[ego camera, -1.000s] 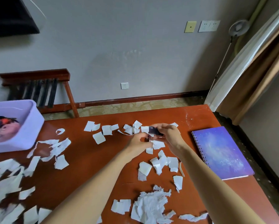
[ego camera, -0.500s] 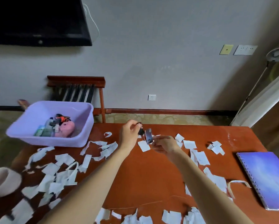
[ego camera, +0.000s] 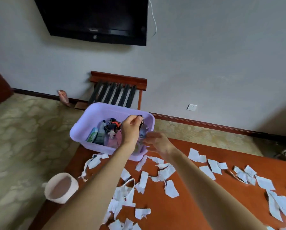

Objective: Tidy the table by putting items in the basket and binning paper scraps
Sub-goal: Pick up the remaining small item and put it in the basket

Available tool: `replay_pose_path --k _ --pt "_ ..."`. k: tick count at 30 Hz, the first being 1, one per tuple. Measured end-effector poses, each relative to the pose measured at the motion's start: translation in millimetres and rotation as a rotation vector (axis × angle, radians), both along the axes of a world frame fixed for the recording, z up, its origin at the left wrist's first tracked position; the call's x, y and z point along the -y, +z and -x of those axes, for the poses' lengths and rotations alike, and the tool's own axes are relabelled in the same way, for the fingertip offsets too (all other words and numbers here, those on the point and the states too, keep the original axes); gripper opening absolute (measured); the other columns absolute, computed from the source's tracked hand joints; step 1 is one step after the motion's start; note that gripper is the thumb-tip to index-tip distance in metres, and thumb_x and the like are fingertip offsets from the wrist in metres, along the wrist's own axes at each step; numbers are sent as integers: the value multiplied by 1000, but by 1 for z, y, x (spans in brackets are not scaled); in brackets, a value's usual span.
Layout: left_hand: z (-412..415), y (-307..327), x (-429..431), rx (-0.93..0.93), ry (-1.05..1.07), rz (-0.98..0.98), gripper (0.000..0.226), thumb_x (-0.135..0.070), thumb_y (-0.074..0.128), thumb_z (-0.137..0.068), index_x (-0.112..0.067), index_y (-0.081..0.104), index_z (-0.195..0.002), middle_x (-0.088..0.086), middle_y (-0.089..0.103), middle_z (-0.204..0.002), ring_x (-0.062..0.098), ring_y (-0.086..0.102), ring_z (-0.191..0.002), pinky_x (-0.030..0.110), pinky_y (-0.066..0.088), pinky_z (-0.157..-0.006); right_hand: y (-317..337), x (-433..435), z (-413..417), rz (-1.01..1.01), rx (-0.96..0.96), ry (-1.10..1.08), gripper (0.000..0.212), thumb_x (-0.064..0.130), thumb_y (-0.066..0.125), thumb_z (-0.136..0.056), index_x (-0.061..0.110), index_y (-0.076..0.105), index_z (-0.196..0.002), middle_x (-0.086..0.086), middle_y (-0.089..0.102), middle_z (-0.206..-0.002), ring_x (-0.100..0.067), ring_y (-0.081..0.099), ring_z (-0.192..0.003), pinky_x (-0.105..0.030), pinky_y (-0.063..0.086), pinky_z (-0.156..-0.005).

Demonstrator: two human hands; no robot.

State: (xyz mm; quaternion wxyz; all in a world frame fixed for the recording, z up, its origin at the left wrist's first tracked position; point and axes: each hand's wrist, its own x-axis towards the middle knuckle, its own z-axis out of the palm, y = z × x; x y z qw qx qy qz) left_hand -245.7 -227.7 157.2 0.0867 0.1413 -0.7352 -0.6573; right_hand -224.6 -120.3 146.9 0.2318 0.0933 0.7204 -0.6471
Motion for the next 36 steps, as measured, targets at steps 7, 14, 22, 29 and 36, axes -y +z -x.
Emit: replay_pose_path --k 7,14,22,29,36 --pt "48 -25 89 136 79 -85 16 -20 52 -92 -19 66 -83 0 64 -84 17 57 -81 23 45 -65 -32 55 59 -85 133 -86 31 -3 47 -93 -17 53 -120 -40 58 -110 -9 49 -50 -24 45 -57" --pt "92 -58 90 198 -170 188 18 -11 55 -90 1 67 -92 9 62 -82 19 51 -73 19 38 -57 -68 60 101 -111 77 -176 45 -15 39 -88 -2 47 -130 -18 52 -124 -20 52 -87 -23 41 -63" --pt "125 -82 62 369 -303 14 20 -10 57 -90 1 66 -106 17 66 -100 28 62 -97 34 50 -89 -79 58 124 -286 -22 -99 55 8 63 -84 11 43 -135 -5 55 -125 -22 53 -113 -28 43 -88" --pt "142 -100 66 530 -484 127 21 -9 54 -92 -14 60 -72 20 64 -96 40 63 -102 54 48 -95 -110 68 143 -454 264 -94 26 24 69 -82 3 59 -92 -7 50 -67 -18 44 -61 -29 36 -60" --pt "156 -108 73 453 -607 595 17 -12 55 -92 0 65 -88 10 56 -70 26 53 -72 27 41 -59 -104 73 148 -619 276 -7 30 8 44 -97 3 54 -124 -12 58 -126 -22 56 -108 -24 40 -71"
